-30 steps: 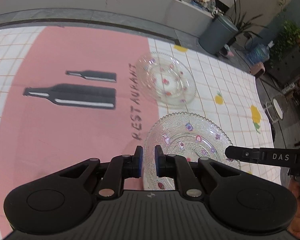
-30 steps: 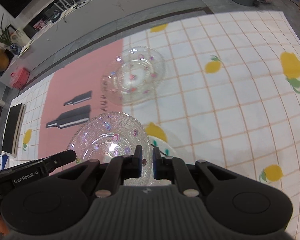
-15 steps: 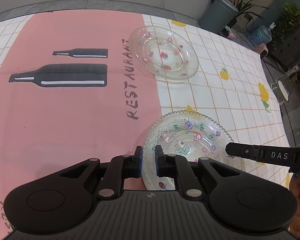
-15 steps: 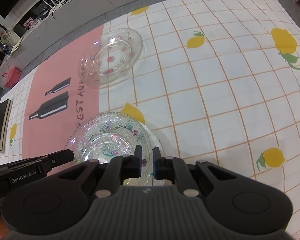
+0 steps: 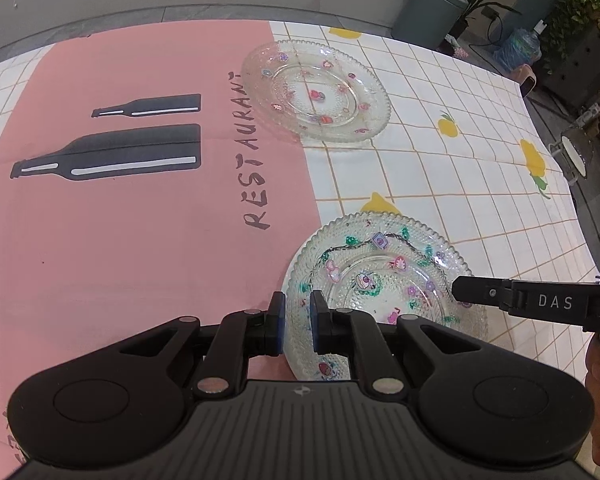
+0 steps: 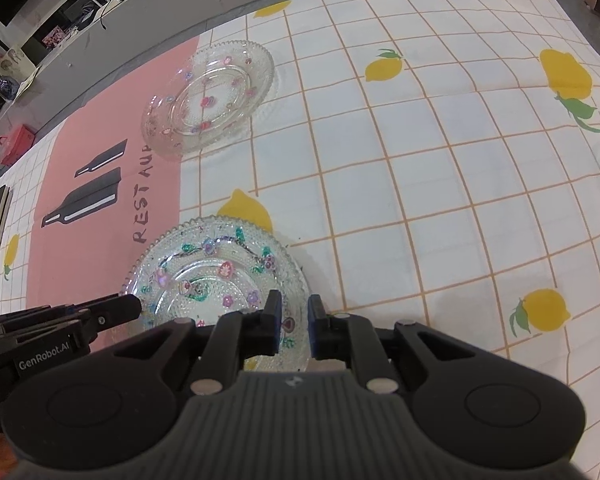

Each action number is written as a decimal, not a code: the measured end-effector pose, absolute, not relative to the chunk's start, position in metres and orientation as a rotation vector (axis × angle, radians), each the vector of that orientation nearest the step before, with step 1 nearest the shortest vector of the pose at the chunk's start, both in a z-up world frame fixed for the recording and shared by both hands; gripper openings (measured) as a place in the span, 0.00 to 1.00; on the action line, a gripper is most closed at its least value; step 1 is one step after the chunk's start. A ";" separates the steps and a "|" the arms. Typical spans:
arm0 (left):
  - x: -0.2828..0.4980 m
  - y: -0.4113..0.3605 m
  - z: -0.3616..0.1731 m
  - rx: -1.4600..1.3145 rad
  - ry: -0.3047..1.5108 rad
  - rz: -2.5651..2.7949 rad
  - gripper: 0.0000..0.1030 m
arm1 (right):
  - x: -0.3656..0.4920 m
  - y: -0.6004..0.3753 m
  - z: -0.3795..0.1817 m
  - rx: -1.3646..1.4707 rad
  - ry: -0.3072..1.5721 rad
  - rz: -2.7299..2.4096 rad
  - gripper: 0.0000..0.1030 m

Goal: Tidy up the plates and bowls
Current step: 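Lower the embossed glass plate onto the Fruity plate and open both grippers, then withdraw both grippers and move them to the clear flowered glass plate, then grasp the rim of the clear flowered glass plate with both grippers, then lift the clear flowered plate with both grippers and carry it to the plate stack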

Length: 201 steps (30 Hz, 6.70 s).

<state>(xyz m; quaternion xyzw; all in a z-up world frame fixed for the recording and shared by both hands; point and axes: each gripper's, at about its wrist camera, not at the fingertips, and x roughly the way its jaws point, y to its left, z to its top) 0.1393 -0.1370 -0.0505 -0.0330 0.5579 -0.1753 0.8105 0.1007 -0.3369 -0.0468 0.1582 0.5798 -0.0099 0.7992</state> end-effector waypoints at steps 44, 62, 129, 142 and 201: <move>0.150 -0.102 -0.034 -0.103 1.138 -0.321 0.33 | 0.100 -0.352 -0.017 0.297 1.123 -0.024 0.30; 0.178 -0.048 -0.024 -0.206 1.063 -0.323 0.33 | 0.166 -0.339 0.011 0.468 1.022 0.022 0.38; 0.328 -0.060 -0.128 -0.872 1.122 -0.607 0.37 | 0.237 -0.414 -0.124 1.065 0.862 0.186 0.16; 0.313 -0.070 -0.109 -0.695 1.088 -0.528 0.06 | 0.240 -0.404 -0.118 0.990 0.896 0.137 0.03; 0.151 -0.076 -0.052 -0.688 1.029 -0.440 0.08 | 0.094 -0.387 -0.031 0.823 0.965 0.210 0.03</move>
